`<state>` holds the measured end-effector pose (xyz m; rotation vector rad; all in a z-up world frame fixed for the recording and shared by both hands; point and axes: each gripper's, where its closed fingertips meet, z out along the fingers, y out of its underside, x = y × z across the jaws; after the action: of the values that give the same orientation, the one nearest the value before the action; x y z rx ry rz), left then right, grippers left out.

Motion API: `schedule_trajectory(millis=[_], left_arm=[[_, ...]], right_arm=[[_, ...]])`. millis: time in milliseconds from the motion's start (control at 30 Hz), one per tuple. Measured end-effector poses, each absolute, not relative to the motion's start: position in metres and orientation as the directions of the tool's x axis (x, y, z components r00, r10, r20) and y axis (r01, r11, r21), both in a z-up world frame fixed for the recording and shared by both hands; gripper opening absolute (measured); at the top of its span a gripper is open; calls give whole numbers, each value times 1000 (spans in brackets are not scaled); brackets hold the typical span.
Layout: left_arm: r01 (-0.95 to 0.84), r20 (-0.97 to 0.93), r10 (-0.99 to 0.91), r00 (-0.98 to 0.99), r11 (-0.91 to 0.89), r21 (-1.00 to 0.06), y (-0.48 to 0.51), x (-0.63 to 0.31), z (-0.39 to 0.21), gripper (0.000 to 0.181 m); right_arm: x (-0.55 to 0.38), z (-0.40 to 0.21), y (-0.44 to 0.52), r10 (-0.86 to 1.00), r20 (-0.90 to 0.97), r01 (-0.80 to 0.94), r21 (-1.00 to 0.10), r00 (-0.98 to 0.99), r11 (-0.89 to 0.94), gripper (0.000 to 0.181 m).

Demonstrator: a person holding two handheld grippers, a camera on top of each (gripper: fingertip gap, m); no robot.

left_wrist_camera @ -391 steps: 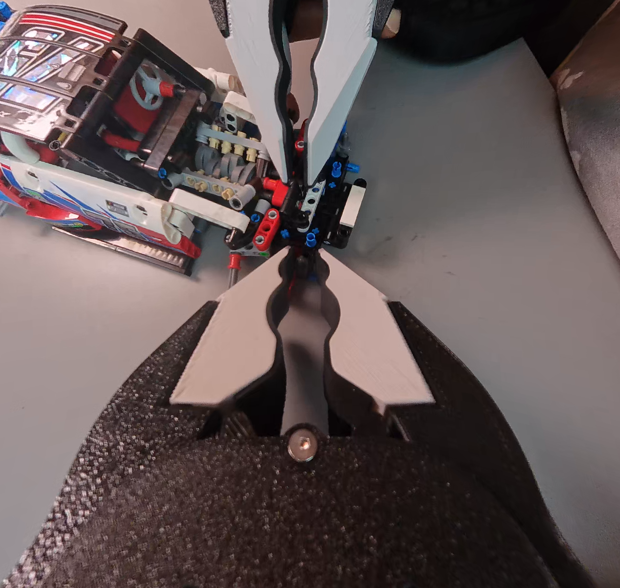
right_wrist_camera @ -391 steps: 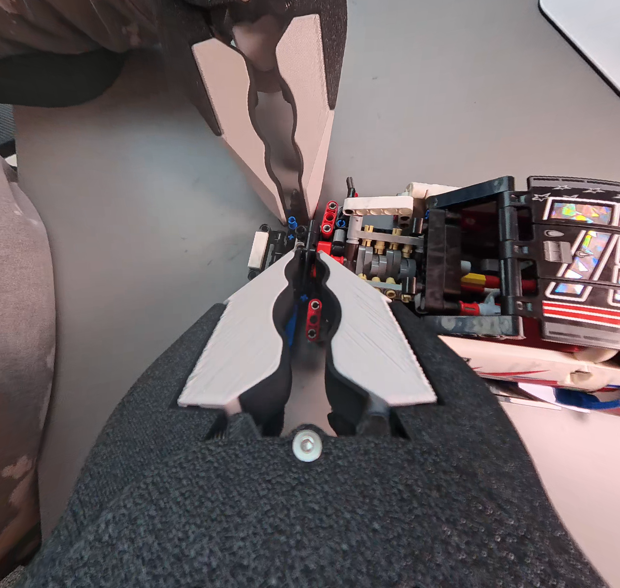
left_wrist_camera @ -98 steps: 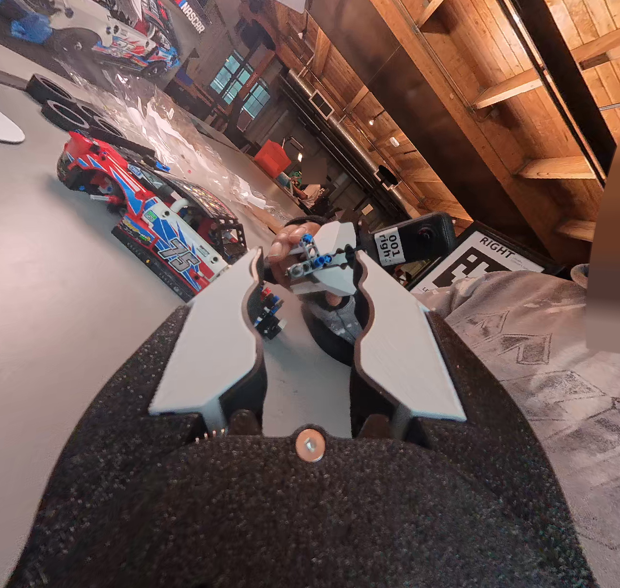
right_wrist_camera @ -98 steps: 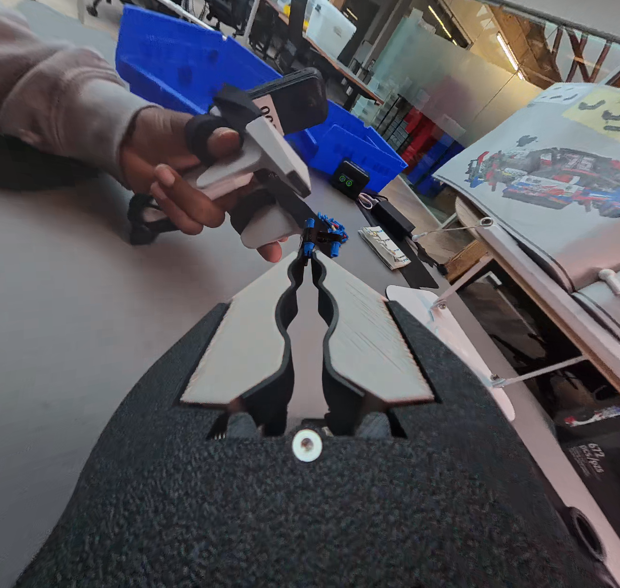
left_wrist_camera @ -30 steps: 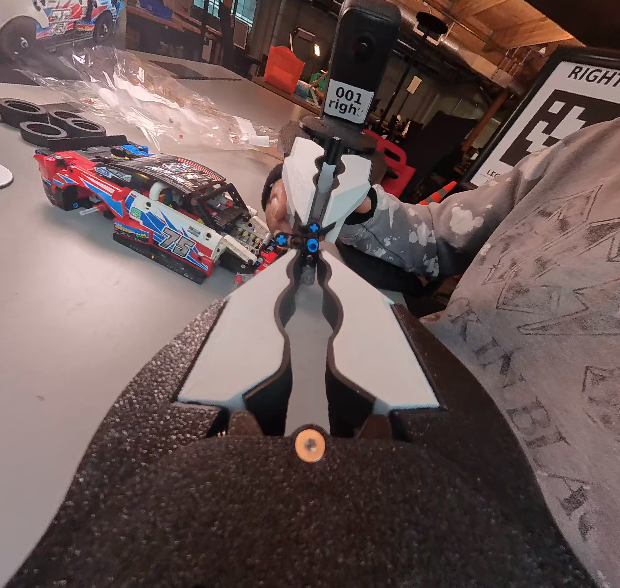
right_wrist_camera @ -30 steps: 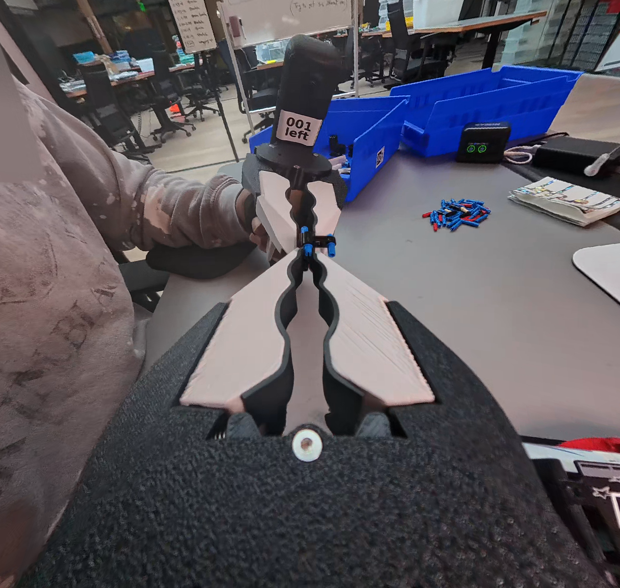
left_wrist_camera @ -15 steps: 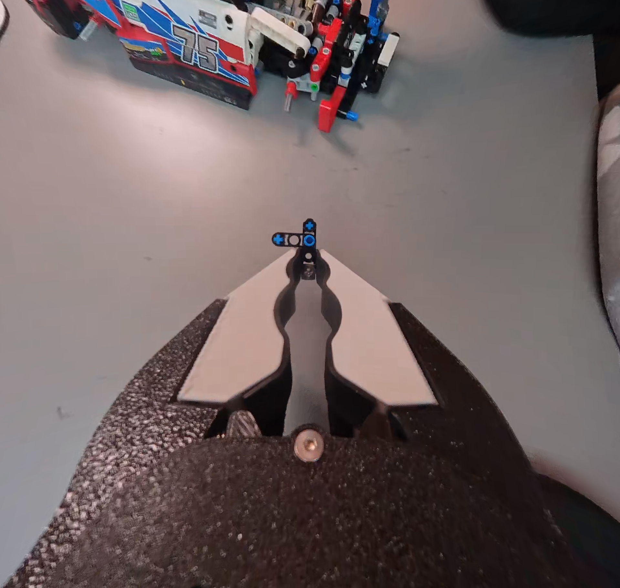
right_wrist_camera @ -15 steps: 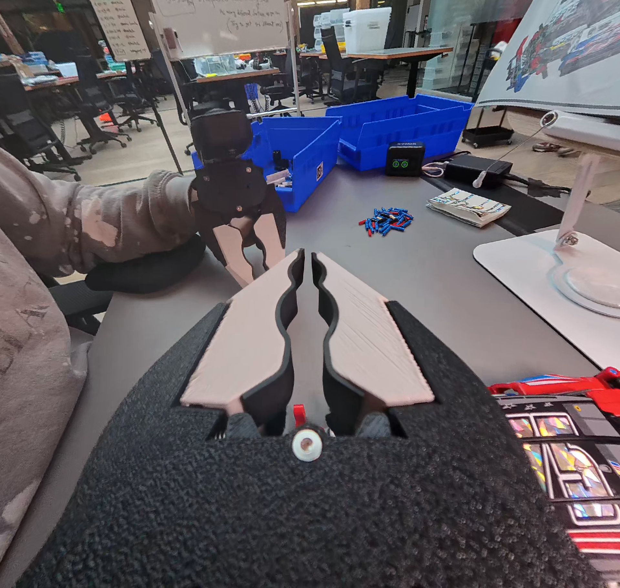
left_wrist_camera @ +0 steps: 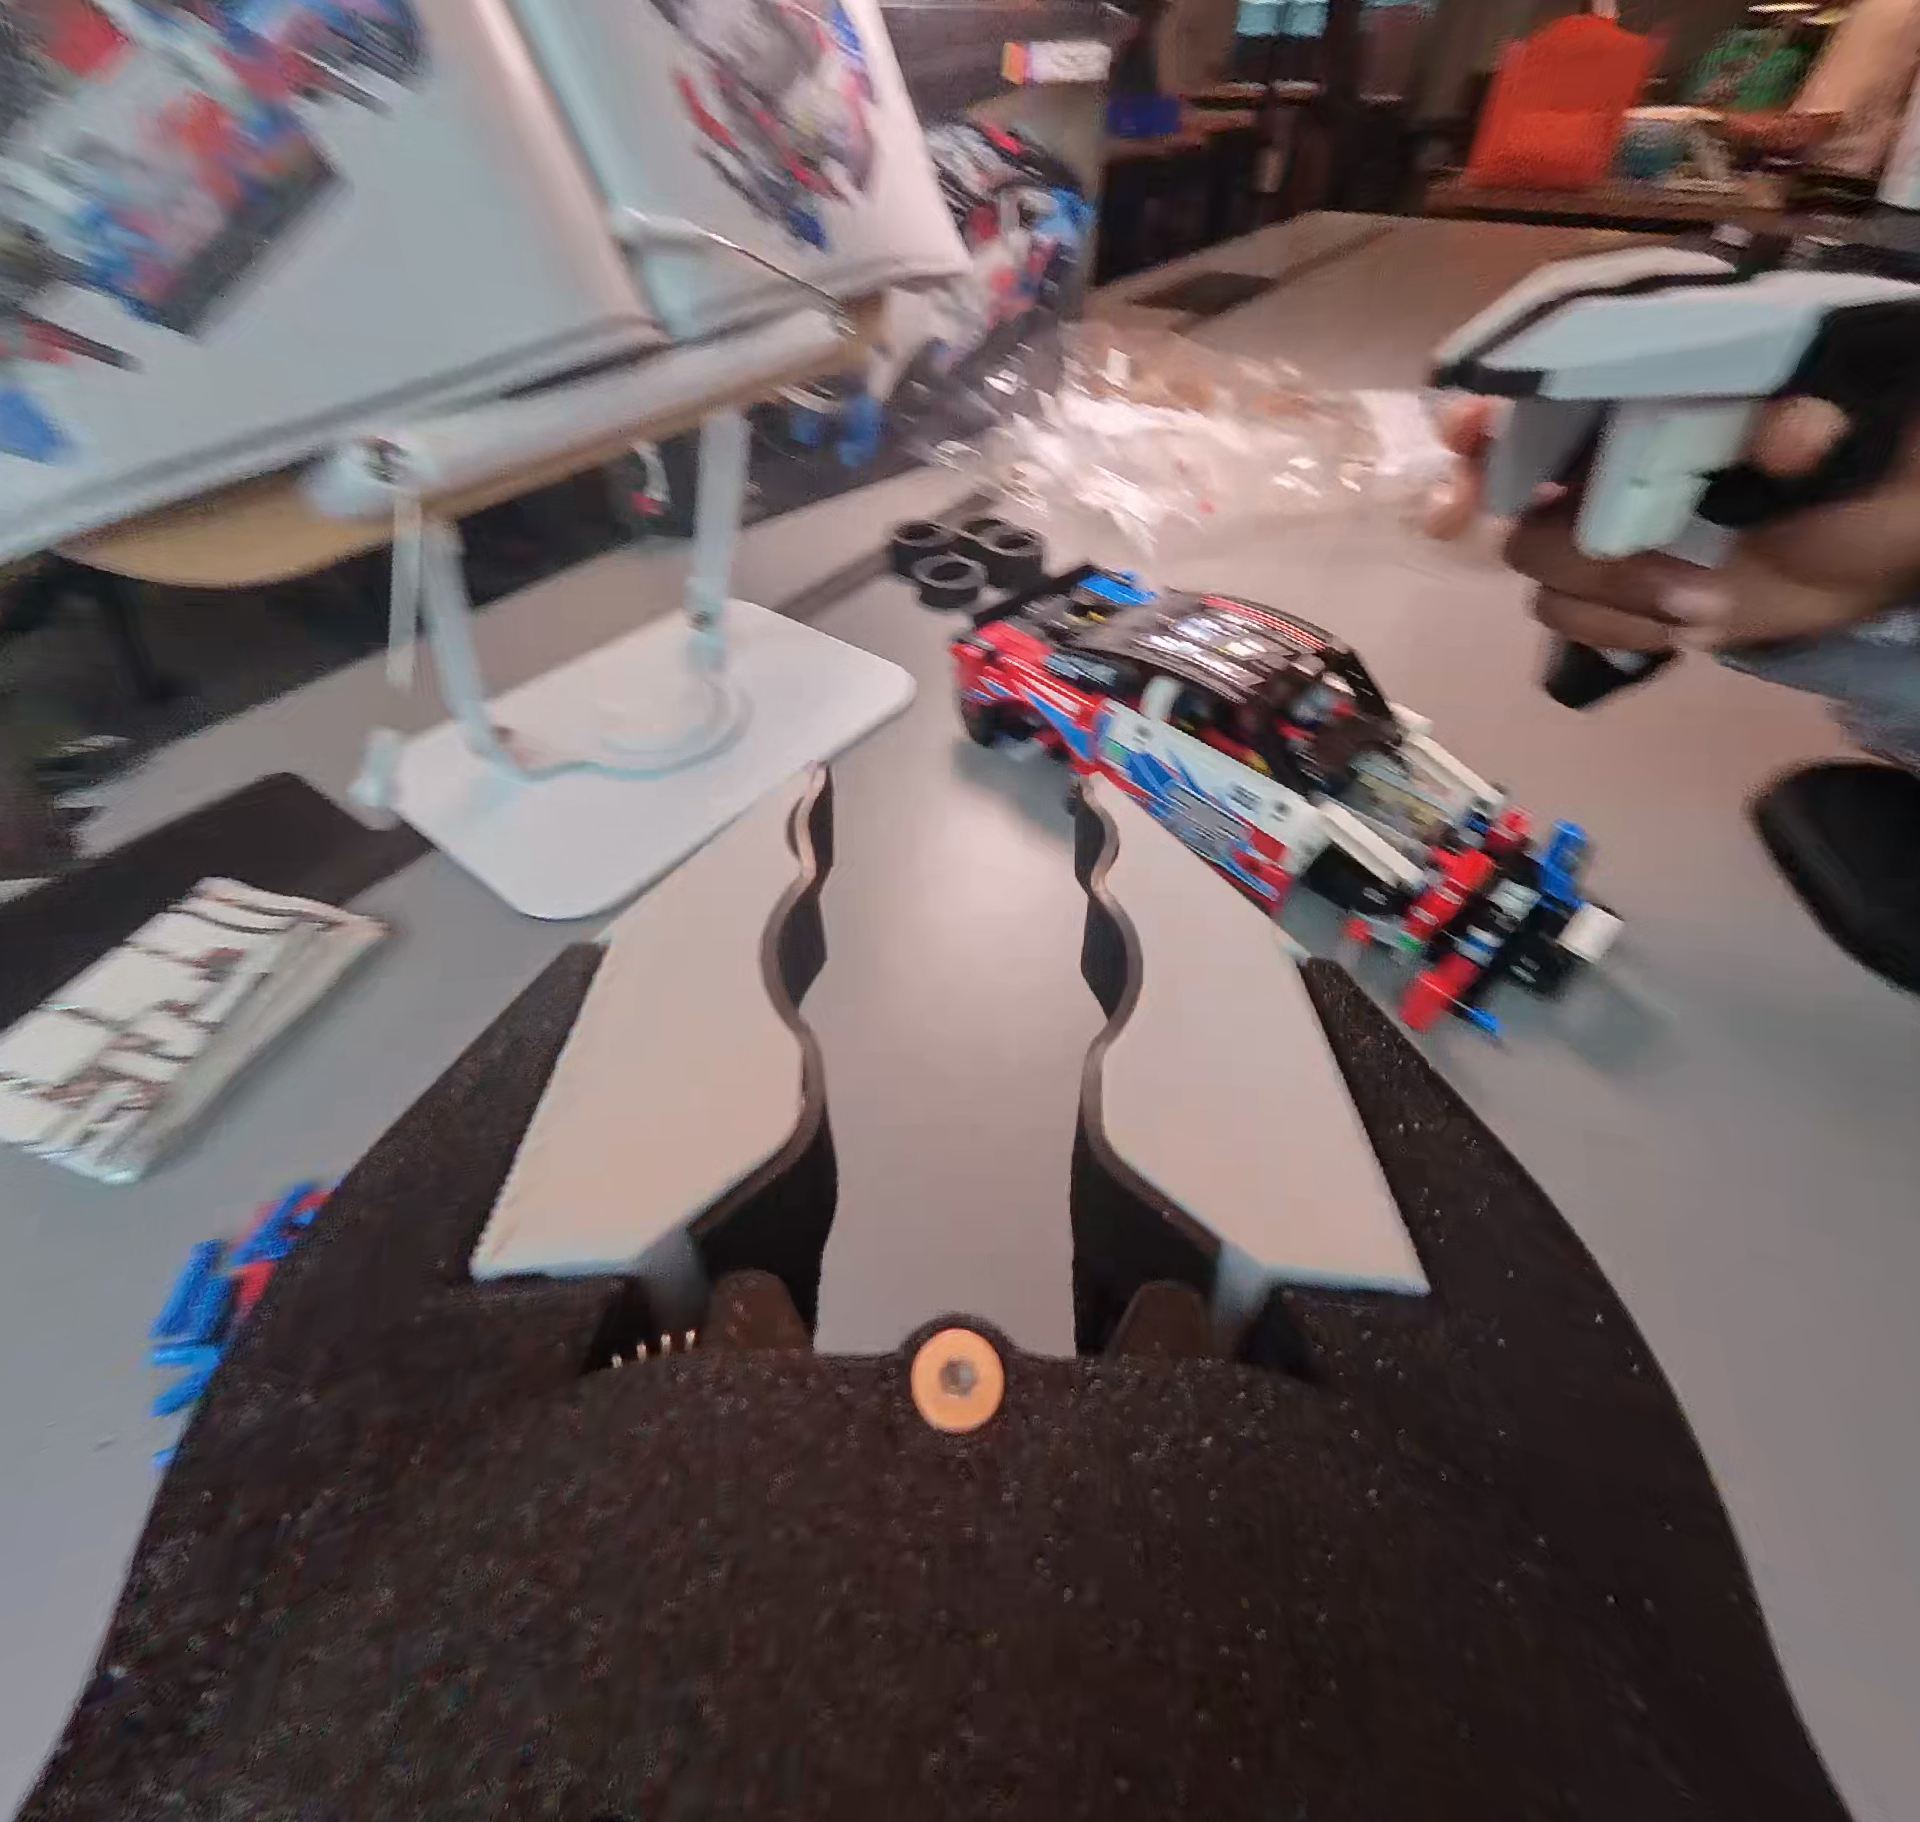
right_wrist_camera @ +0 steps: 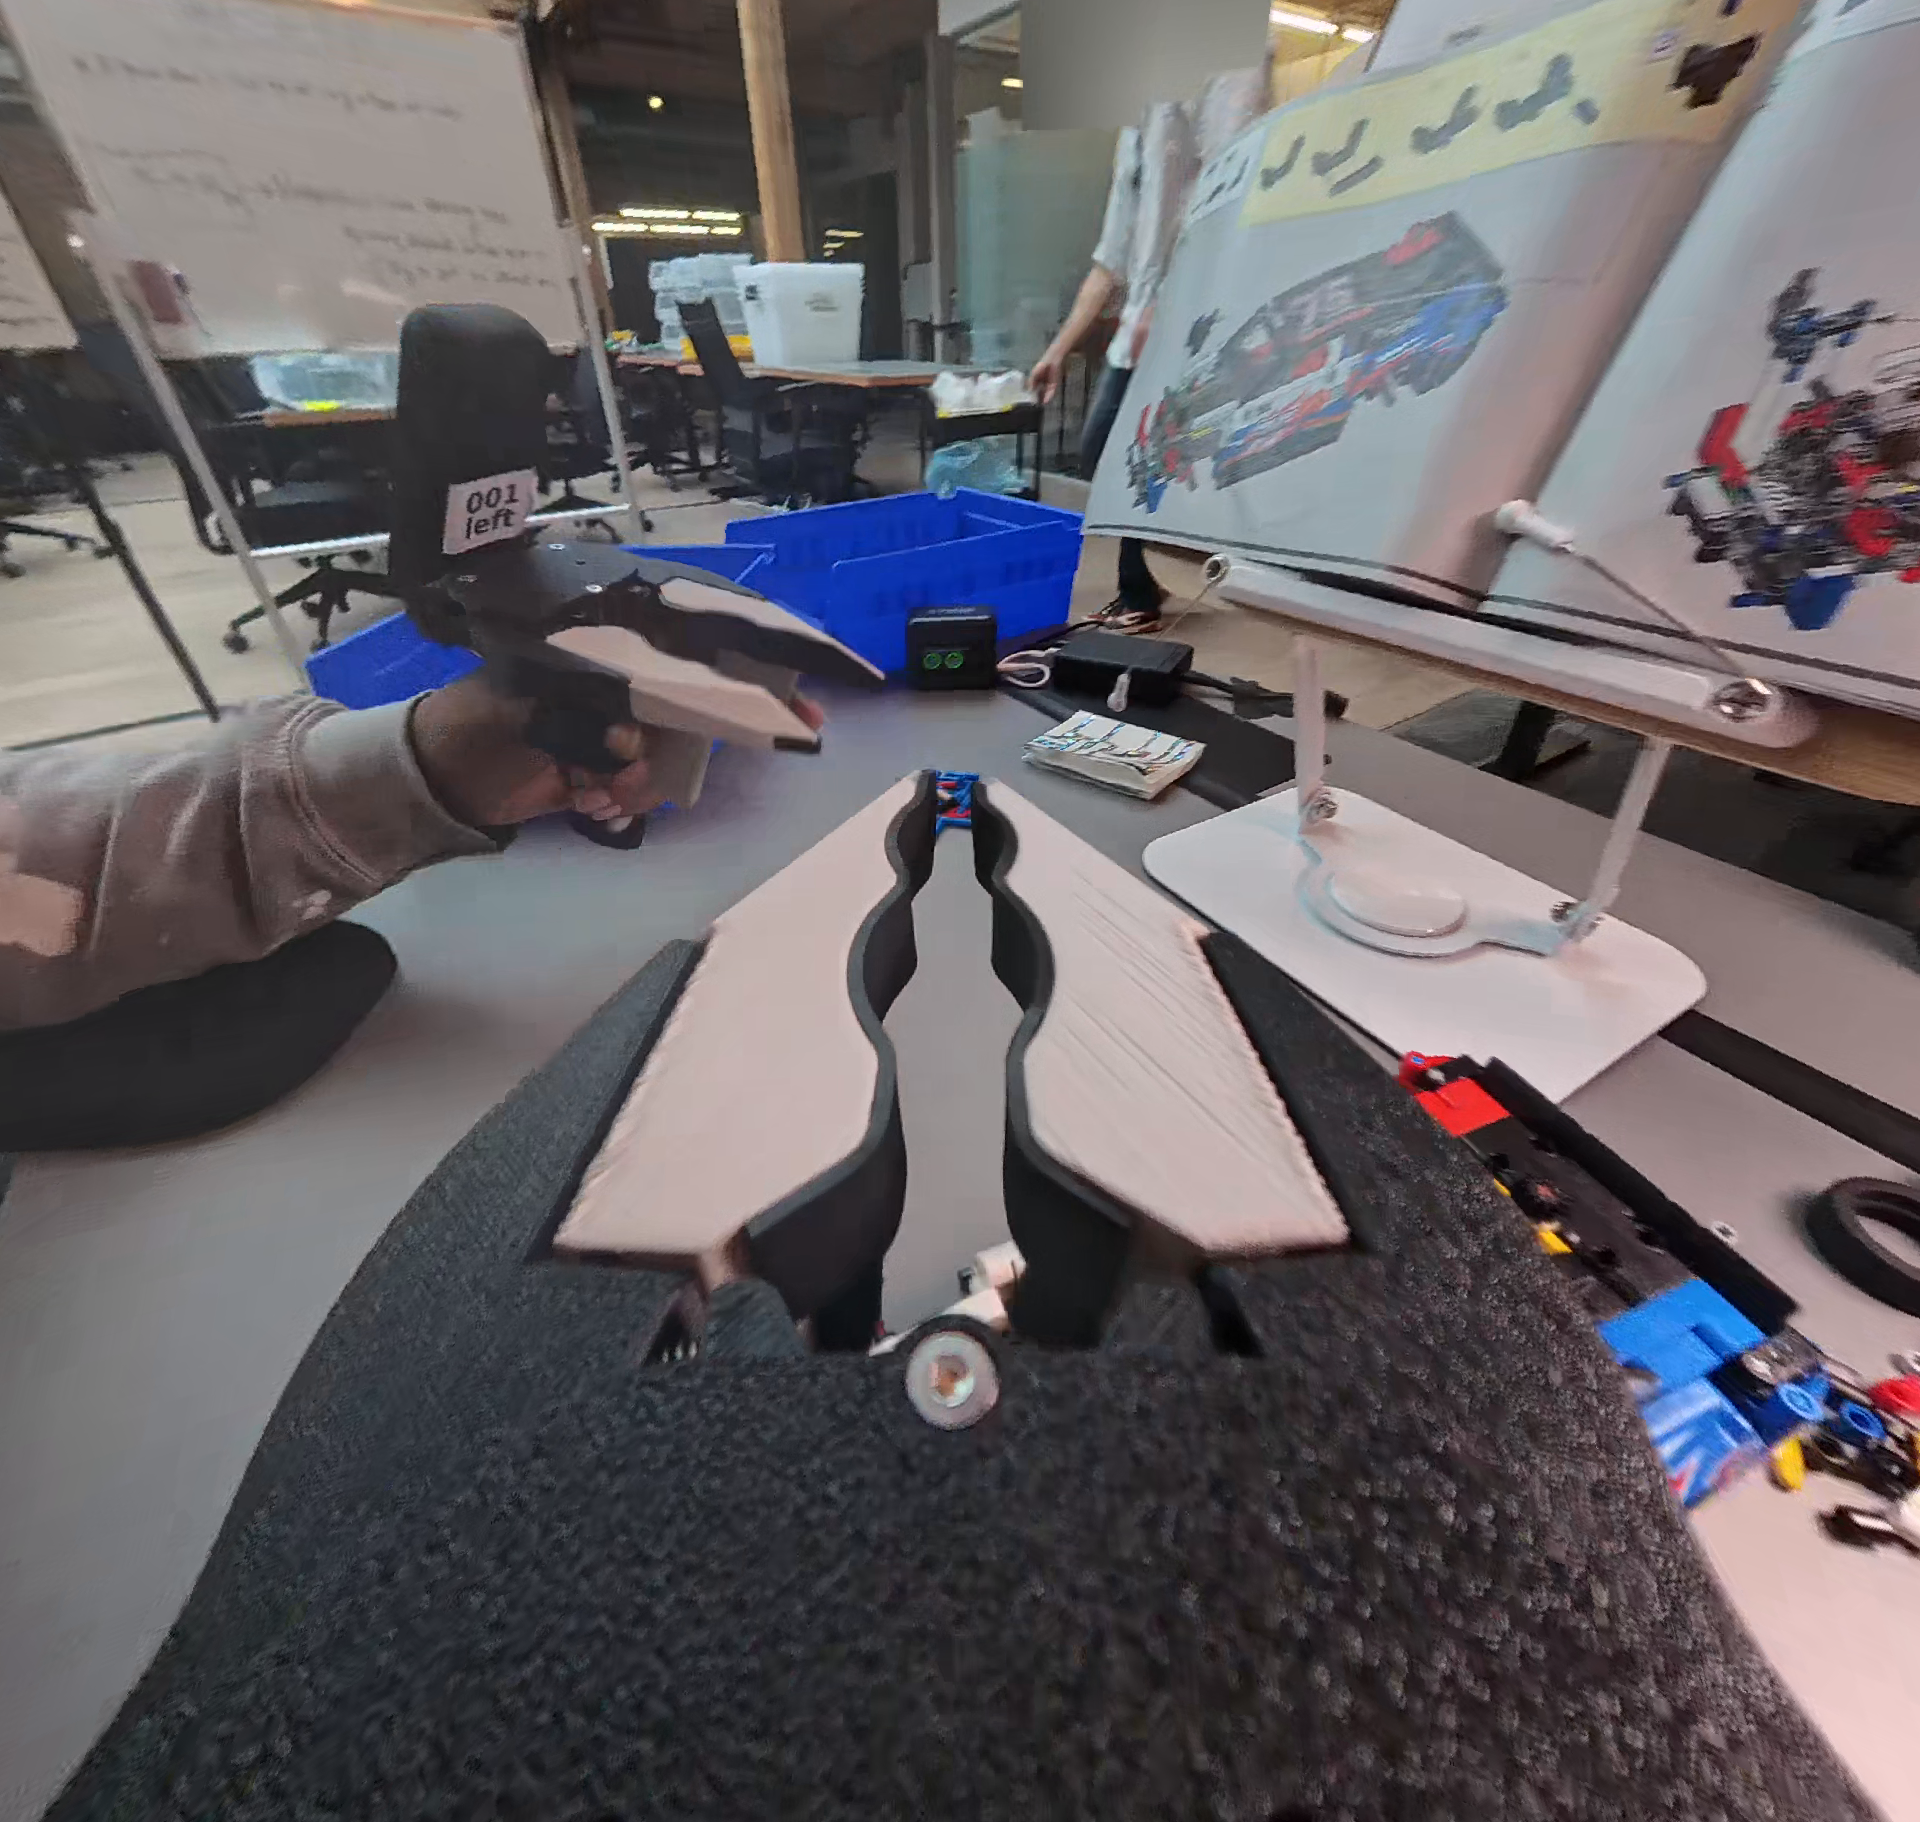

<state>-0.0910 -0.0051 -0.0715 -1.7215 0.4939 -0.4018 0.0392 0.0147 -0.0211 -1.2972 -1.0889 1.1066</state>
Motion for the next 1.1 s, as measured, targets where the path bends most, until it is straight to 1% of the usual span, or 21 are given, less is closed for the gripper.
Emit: schedule_trajectory(millis=[33, 100, 167, 333, 433, 533, 600, 733, 900, 1000, 1100], left_arm=[[-104, -32, -440, 897, -140, -985, 10, -108, -59, 44], [-113, -82, -265, 961, -103, -988, 37, -142, -36, 47], [-116, -106, -134, 985, -63, -991, 61, -171, -11, 49], [-64, -63, 42, 997, 16, -998, 107, -223, 37, 42], [-103, -102, 92, 990, 2, -995, 125, -241, 47, 26], [-81, -83, 88, 993, -26, -996, 135, -246, 43, 6], [-87, -88, 106, 990, -21, -996, 138, -250, 44, 1], [-96, -98, 118, 988, -22, -995, 144, -252, 49, 0], [-84, -88, 109, 990, -43, -996, 149, -247, 40, 1], [-86, -96, 107, 990, -92, -992, 149, -241, 10, 9], [-58, -71, 106, 992, -119, -991, 146, -239, -16, 23]], right_arm=[[46, -19, 20, 983, -38, -16, -999, 182, -35, 6], [60, -21, 30, 969, -83, -43, -996, 233, -75, 6], [73, -28, 34, 958, -111, -44, -994, 265, -103, 6], [105, -55, 33, 939, -137, 14, -989, 315, -149, 6], [120, -66, 28, 933, -153, 36, -984, 325, -174, 6], [131, -73, 27, 926, -168, 35, -981, 339, -191, 6], [134, -76, 27, 920, -193, 21, -977, 341, -213, 6], [134, -79, 28, 914, -243, -1, -967, 326, -256, 6], [129, -80, 25, 922, -222, 3, -972, 319, -235, 6], [127, -83, 20, 932, -189, 33, -977, 310, -209, 6], [124, -88, 11, 947, -157, 81, -979, 282, -186, 6]])
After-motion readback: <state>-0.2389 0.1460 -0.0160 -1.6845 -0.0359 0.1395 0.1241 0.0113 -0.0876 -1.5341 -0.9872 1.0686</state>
